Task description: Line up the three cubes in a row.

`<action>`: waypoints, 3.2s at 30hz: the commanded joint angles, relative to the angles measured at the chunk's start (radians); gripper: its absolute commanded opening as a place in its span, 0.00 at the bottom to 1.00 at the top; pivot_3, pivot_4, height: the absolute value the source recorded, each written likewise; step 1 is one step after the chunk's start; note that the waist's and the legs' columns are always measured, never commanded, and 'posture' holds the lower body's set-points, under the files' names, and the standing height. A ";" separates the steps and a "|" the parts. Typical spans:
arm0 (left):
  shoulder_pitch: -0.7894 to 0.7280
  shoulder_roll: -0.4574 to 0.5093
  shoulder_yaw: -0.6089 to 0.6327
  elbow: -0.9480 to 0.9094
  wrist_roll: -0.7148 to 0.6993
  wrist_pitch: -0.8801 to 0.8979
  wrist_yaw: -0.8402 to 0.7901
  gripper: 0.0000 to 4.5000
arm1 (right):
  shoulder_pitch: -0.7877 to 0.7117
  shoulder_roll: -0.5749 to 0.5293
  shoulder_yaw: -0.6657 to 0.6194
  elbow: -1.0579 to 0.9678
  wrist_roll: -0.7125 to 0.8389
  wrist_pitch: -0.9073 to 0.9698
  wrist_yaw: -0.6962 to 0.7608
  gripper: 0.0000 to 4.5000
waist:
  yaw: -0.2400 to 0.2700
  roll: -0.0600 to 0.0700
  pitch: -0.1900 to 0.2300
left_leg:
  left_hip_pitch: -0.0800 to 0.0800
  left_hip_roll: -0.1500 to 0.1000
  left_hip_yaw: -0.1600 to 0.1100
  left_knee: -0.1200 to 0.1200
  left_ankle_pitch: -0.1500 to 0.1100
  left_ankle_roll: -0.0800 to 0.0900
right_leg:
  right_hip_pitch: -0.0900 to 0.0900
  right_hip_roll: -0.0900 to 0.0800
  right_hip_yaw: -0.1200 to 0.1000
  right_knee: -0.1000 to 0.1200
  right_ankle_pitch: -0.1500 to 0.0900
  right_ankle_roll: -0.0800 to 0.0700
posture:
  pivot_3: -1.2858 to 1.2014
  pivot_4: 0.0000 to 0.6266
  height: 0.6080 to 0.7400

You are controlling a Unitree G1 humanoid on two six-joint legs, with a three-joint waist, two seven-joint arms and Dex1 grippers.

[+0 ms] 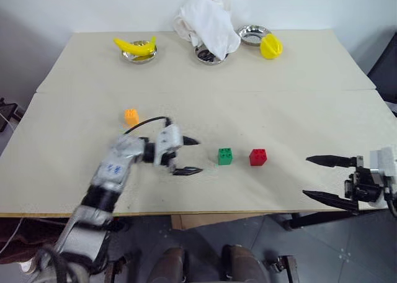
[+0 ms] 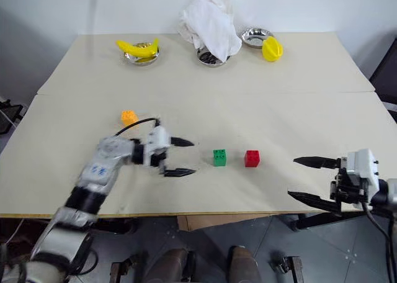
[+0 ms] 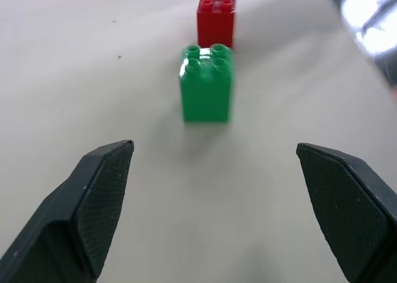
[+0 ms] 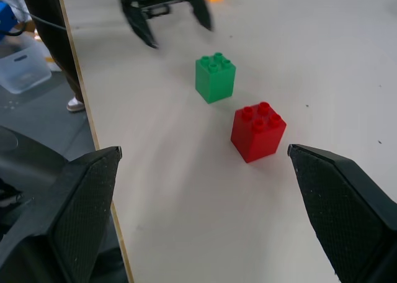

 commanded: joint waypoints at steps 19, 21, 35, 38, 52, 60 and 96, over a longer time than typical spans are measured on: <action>0.772 -0.138 0.689 -0.405 -0.249 -0.018 0.601 0.99 | -0.163 0.114 0.074 0.037 -0.009 -0.033 -0.048 1.00 | 0.014 -0.001 0.000 | 0.001 -0.001 -0.001 0.001 -0.002 0.000 | 0.001 -0.002 0.001 -0.004 0.000 0.000 | 0.52 0.24 1.00; 0.770 -0.129 0.675 -0.417 -0.250 -0.007 0.608 0.99 | -0.169 0.115 0.079 0.047 -0.012 -0.038 -0.046 1.00 | 0.014 -0.001 0.000 | 0.001 -0.001 -0.001 0.001 -0.002 0.000 | 0.001 -0.001 0.002 -0.004 0.000 -0.001 | 0.52 0.24 1.00; 0.099 -0.002 0.355 -0.371 -0.147 0.681 0.995 0.99 | -0.159 0.112 0.094 0.066 -0.025 -0.055 -0.039 1.00 | 0.011 -0.001 0.000 | 0.000 -0.001 -0.001 0.001 -0.002 0.000 | 0.000 0.001 0.002 0.002 0.000 -0.001 | 0.52 0.24 1.00; -0.046 -0.026 0.330 -0.268 -0.100 0.726 1.068 0.99 | -0.161 0.112 0.096 0.066 -0.028 -0.055 -0.042 1.00 | 0.011 -0.001 0.000 | 0.001 -0.001 -0.001 0.001 -0.002 0.000 | -0.001 0.001 0.002 0.003 0.000 -0.001 | 0.52 0.24 1.00; -0.248 -0.098 0.272 0.032 -0.008 0.722 1.099 0.99 | -0.133 0.120 0.083 0.053 -0.030 -0.066 -0.053 1.00 | 0.010 -0.002 0.000 | 0.000 -0.002 -0.001 0.001 -0.002 -0.001 | -0.003 0.002 0.003 0.004 0.000 0.000 | 0.52 0.24 1.00; -0.263 -0.095 0.264 0.082 0.003 0.681 1.063 0.59 | -0.120 0.124 0.083 0.059 -0.029 -0.083 -0.056 1.00 | 0.012 -0.002 0.000 | 0.000 -0.002 -0.001 0.001 -0.002 -0.001 | -0.003 0.001 0.002 0.004 0.000 0.000 | 0.52 0.24 1.00; -0.247 0.055 -0.121 0.303 0.123 -0.133 -0.106 0.33 | 0.079 0.074 -0.035 -0.093 0.013 -0.014 -0.100 1.00 | 0.010 -0.001 0.000 | 0.000 -0.002 -0.001 0.001 -0.002 0.000 | -0.001 0.002 0.002 0.002 0.000 0.000 | 0.52 0.24 1.00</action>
